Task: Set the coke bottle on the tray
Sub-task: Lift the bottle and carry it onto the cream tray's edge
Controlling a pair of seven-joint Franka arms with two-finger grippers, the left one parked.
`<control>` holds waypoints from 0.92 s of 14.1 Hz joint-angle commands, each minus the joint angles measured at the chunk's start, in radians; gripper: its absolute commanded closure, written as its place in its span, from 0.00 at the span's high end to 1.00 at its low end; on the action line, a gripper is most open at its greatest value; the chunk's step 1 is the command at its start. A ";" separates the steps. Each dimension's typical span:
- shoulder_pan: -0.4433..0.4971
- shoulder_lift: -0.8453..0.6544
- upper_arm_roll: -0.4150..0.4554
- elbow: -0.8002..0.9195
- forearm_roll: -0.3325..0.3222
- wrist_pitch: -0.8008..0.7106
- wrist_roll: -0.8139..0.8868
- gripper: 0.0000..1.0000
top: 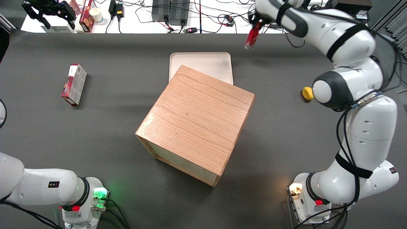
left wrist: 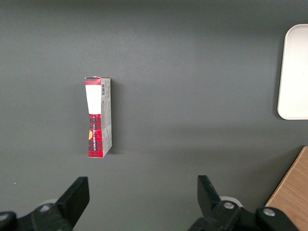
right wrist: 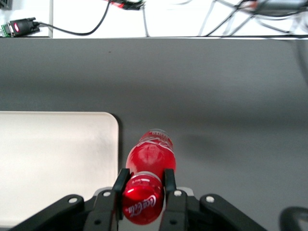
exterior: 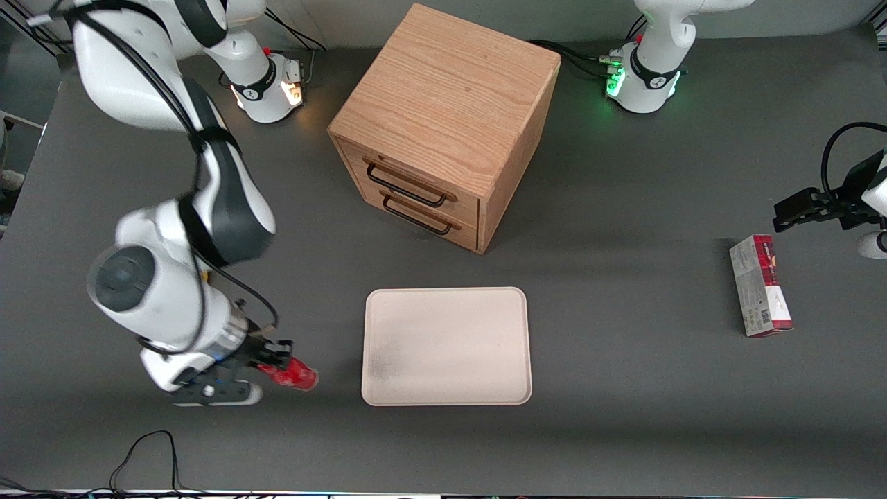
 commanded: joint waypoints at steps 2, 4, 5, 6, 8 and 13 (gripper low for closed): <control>0.022 -0.132 -0.035 -0.060 0.013 -0.037 0.033 0.00; 0.049 -0.132 -0.016 -0.061 0.014 -0.025 0.143 0.00; 0.069 -0.124 0.002 -0.061 0.008 -0.010 0.204 0.00; 0.084 -0.117 0.021 -0.057 0.004 0.004 0.243 0.00; 0.124 -0.089 0.028 -0.025 -0.006 0.011 0.313 0.00; 0.138 -0.037 0.031 -0.033 -0.032 0.062 0.334 0.00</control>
